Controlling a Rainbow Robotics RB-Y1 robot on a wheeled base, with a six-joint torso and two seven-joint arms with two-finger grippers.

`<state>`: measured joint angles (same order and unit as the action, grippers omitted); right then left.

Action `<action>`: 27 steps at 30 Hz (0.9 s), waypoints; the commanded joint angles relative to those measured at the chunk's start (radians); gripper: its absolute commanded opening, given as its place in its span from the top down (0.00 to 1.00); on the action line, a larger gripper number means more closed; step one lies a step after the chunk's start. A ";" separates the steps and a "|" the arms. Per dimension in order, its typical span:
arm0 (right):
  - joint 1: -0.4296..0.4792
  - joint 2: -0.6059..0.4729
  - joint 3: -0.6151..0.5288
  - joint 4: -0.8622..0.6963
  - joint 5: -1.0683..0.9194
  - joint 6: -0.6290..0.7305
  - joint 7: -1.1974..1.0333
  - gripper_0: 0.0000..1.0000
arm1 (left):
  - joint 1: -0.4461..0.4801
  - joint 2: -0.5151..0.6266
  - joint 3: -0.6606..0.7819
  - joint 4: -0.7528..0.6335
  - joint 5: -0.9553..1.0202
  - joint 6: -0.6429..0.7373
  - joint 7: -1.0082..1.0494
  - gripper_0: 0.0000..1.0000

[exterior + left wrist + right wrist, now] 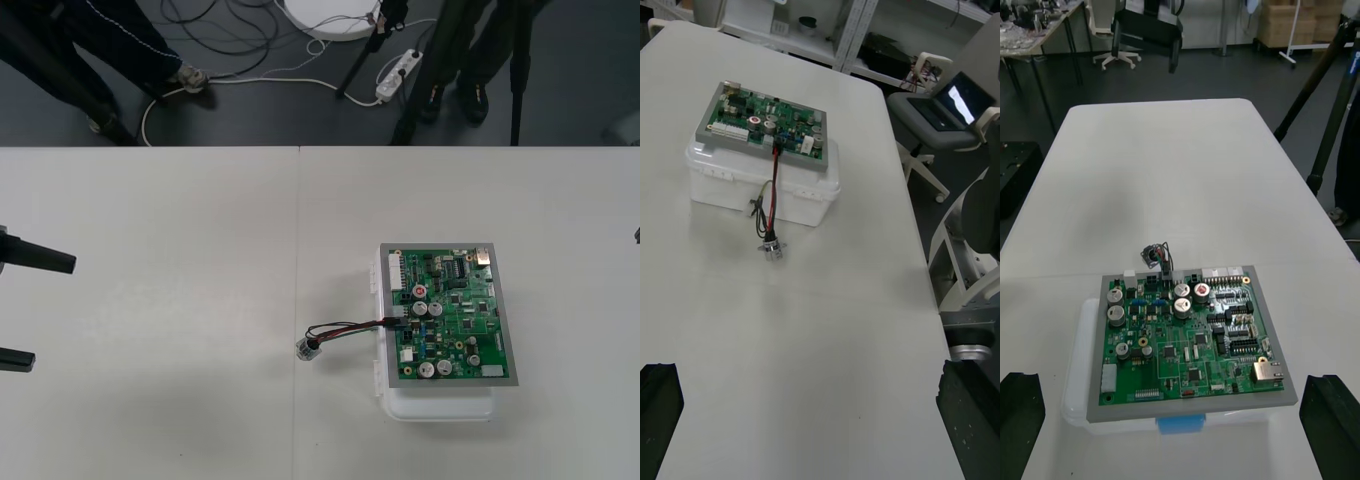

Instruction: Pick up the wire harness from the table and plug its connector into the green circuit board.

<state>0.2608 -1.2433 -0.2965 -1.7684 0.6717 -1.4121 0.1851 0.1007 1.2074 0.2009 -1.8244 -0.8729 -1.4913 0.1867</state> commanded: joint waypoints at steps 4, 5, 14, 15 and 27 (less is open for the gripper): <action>0.015 -0.085 -0.061 -0.016 -0.011 -0.016 -0.044 0.00 | 0.025 0.075 0.043 -0.024 0.042 -0.012 0.002 0.00; 0.015 -0.087 -0.064 -0.016 0.008 -0.018 -0.047 0.00 | 0.025 0.080 0.043 -0.026 0.046 -0.012 0.002 0.00; 0.015 -0.091 -0.069 -0.028 0.098 -0.097 -0.179 0.00 | 0.025 0.109 0.046 -0.007 0.052 -0.012 0.007 0.00; 0.015 -0.091 -0.070 -0.028 0.098 -0.105 -0.193 0.00 | 0.025 0.109 0.046 -0.006 0.052 -0.012 0.008 0.00; 0.014 -0.077 -0.105 -0.069 0.144 -0.126 -0.260 0.00 | 0.024 0.107 0.043 -0.001 0.043 -0.012 0.008 0.00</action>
<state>0.2615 -1.2930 -0.3649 -1.8217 0.8119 -1.5283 -0.0616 0.1007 1.2690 0.2132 -1.8249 -0.8391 -1.4913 0.1868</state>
